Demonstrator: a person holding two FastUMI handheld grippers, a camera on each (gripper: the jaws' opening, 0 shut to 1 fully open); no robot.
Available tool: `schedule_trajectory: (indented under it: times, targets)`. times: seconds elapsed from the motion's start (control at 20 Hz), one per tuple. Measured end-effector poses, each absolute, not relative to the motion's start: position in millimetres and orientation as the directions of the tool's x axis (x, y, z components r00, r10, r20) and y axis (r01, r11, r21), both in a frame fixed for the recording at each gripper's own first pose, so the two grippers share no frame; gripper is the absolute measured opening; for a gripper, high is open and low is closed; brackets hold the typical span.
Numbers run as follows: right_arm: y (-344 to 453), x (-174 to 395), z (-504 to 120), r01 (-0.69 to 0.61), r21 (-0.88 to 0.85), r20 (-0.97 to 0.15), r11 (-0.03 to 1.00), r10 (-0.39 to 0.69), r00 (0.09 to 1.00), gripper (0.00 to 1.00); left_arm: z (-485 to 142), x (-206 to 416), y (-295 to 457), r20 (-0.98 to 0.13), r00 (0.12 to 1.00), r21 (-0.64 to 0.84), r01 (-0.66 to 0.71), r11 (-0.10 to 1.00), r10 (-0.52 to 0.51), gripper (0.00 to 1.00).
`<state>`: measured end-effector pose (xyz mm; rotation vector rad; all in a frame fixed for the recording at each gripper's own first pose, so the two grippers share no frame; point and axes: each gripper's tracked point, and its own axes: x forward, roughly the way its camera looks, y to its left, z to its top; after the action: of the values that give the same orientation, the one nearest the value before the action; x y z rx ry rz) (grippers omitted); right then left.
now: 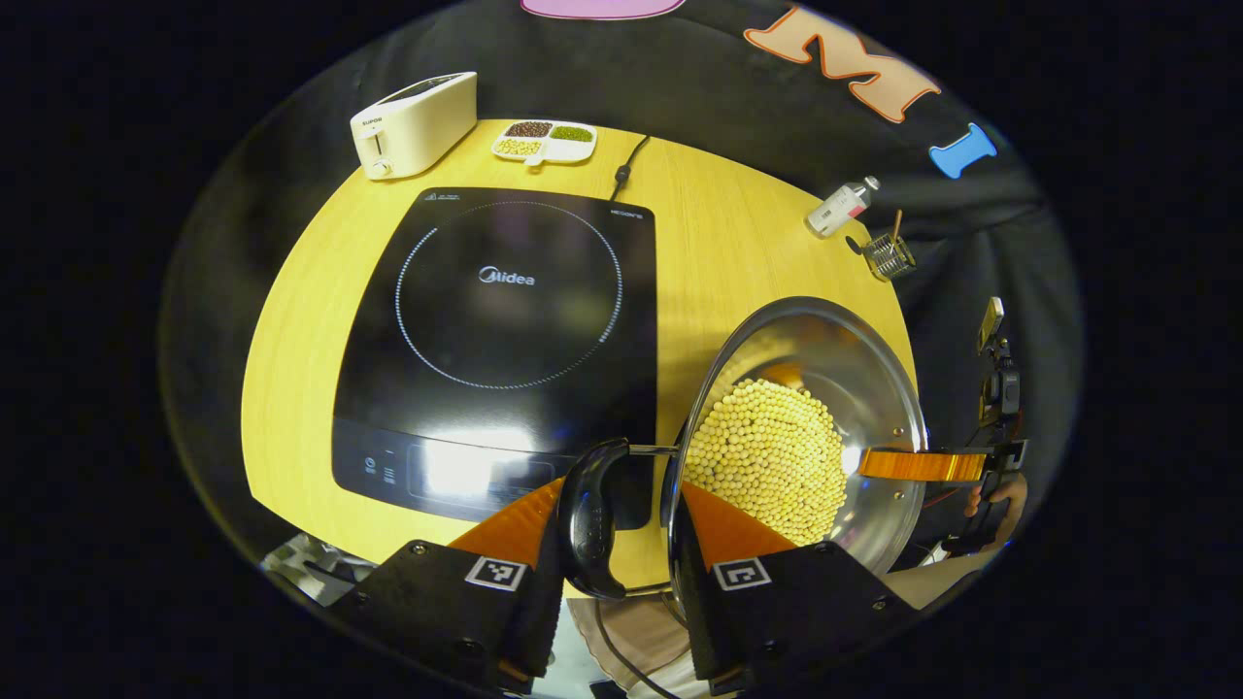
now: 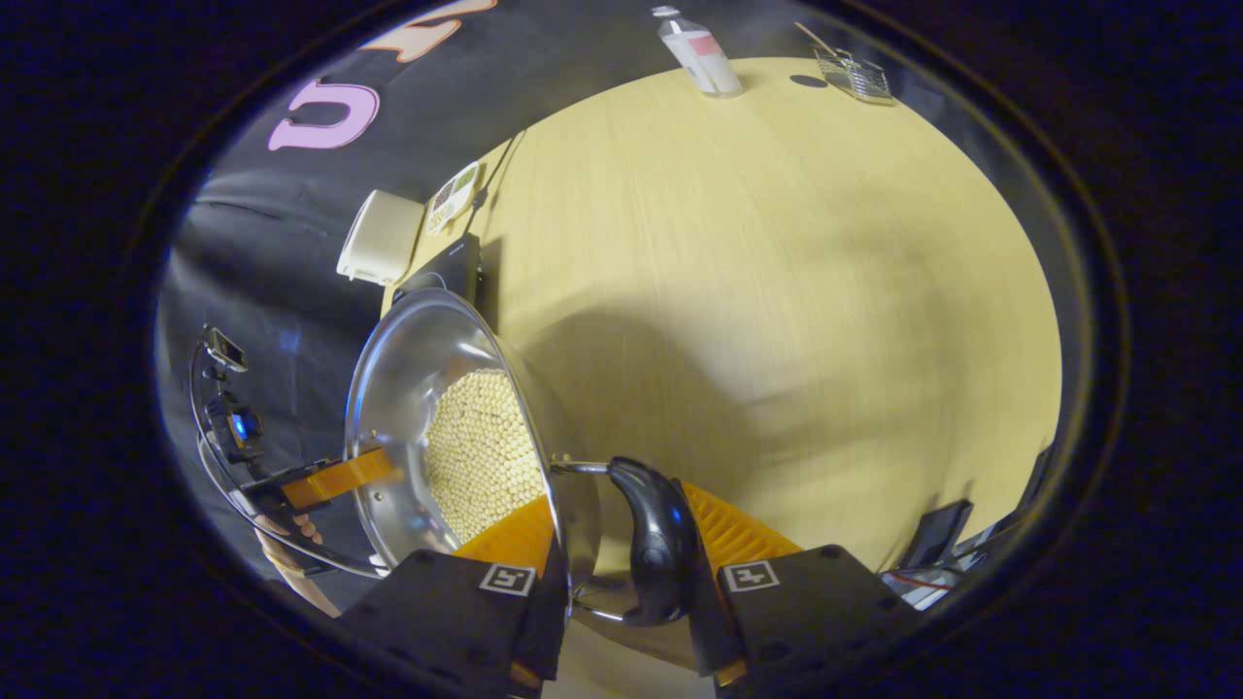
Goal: First push the handle of the pot to place it horizontally, then grasp the pot with both hands and set it on the induction cooktop.
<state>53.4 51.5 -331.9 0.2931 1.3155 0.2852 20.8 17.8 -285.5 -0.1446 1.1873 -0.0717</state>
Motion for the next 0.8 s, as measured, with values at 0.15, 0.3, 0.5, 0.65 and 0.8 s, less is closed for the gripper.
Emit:
schedule_trajectory:
  times: [0.15, 0.3, 0.5, 0.65, 0.8]
  targets:
    - [84.1, 52.9, -329.9, -0.025, 0.356, -0.906, 0.934, 0.351, 0.238, 0.49, -282.8, 27.3, 51.1, -0.917, 0.372, -0.158, -0.01, 0.987, -0.143, 0.54]
    - [121.4, 58.1, -330.0, -0.031, 0.348, -0.906, 0.937, 0.345, 0.246, 0.55, -277.9, 38.1, 85.9, -0.911, 0.386, -0.157, -0.002, 0.988, -0.144, 0.56]
    - [167.1, 70.2, -332.5, -0.04, 0.344, -0.902, 0.938, 0.342, 0.264, 0.55, -273.2, 54.1, 130.2, -0.905, 0.405, -0.146, -0.001, 0.989, -0.134, 0.55]
    - [198.3, 81.6, -339.0, -0.04, 0.349, -0.897, 0.936, 0.346, 0.275, 0.55, -272.9, 69.8, 160.1, -0.896, 0.431, -0.121, 0.008, 0.993, -0.113, 0.55]
    - [223.9, 96.1, -344.9, -0.043, 0.351, -0.894, 0.935, 0.348, 0.283, 0.5, -273.0, 87.4, 185.5, -0.887, 0.453, -0.091, 0.022, 0.996, -0.091, 0.55]
